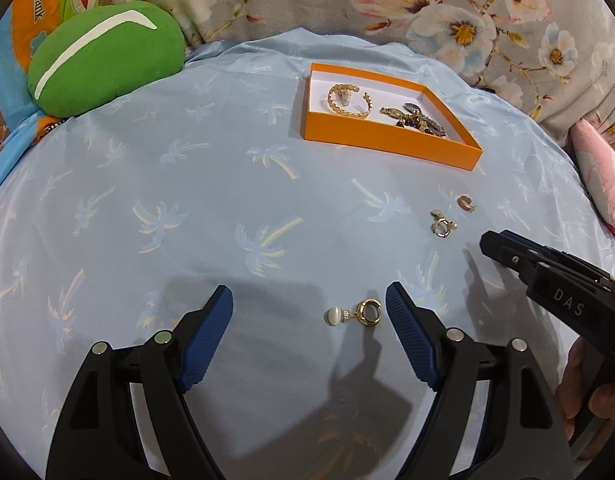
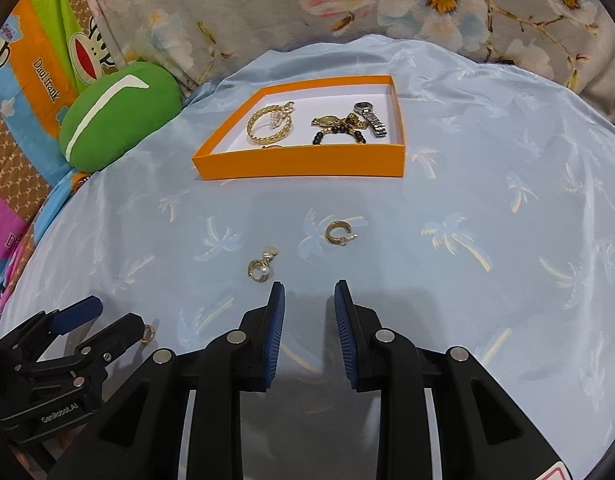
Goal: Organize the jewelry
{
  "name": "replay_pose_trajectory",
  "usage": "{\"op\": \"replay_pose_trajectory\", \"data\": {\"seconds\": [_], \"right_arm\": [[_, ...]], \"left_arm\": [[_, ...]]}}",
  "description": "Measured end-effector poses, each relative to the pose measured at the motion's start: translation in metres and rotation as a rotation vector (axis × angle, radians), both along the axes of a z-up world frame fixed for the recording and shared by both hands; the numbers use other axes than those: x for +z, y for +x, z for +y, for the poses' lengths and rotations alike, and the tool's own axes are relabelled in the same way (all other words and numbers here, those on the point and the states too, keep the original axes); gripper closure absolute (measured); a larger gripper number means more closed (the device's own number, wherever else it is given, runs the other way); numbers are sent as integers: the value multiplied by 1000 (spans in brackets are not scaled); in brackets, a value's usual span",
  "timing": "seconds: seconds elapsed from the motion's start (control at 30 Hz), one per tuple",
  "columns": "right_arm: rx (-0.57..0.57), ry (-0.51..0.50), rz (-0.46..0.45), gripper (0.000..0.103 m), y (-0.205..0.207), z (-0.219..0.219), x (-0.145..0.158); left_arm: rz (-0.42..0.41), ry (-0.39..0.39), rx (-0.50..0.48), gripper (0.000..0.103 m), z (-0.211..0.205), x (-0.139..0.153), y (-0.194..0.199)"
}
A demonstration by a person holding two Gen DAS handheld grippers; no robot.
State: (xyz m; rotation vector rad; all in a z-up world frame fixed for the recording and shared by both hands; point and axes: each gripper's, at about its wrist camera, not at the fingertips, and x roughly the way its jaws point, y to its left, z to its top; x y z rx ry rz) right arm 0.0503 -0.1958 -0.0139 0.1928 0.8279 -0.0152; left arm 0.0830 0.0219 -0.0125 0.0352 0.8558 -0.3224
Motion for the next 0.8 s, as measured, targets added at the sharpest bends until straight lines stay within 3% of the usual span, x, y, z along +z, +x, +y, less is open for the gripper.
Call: {"op": "replay_pose_trajectory", "data": {"seconds": [0.1,0.23,0.53,0.7,0.8], "right_arm": [[-43,18,3,77,-13,-12,-1],[-71,10,1,66,-22,-18,-1],[7,22,-27,66,-10,-1,5],[78,-7,-6,67,17,20,3],[99,19,22,68,30,23,-1]], "left_arm": [[2,15,-15,27,-4,-1,-1],[5,33,-31,27,-8,-2,-1],[4,70,-50,27,-15,-3,-2],[-1,58,-54,40,-14,-2,-3],[-1,43,-60,43,-13,-2,-3]]}}
